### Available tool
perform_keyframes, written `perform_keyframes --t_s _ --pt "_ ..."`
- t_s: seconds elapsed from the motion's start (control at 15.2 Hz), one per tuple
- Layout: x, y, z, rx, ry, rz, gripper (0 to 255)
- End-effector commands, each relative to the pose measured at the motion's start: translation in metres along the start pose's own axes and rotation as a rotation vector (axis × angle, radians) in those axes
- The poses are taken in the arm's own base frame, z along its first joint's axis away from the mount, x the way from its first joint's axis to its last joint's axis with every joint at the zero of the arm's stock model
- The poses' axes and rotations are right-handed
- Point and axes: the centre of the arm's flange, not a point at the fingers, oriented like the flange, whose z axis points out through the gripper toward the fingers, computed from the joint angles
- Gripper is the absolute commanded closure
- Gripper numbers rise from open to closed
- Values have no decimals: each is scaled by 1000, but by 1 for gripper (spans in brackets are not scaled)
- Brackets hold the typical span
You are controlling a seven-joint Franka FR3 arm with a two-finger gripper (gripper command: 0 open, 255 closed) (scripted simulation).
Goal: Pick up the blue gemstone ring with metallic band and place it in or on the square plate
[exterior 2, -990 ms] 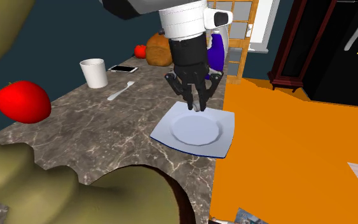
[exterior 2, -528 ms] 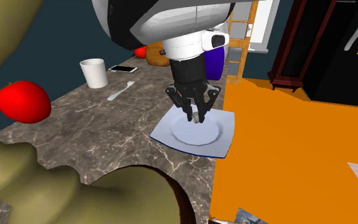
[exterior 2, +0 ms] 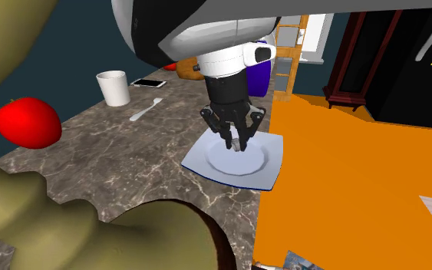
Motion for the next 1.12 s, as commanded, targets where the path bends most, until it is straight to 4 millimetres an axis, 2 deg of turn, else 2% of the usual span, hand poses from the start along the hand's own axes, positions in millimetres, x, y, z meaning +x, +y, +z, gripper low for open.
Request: perform_keyframes --t_s 0.0,0.33,0.59,1.06 --pt "0 0 0 0 0 -1 0" --pt "0 0 0 0 0 -1 0" --pt "0 0 -50 0 0 -1 0" --pt "0 0 -50 0 0 -1 0"
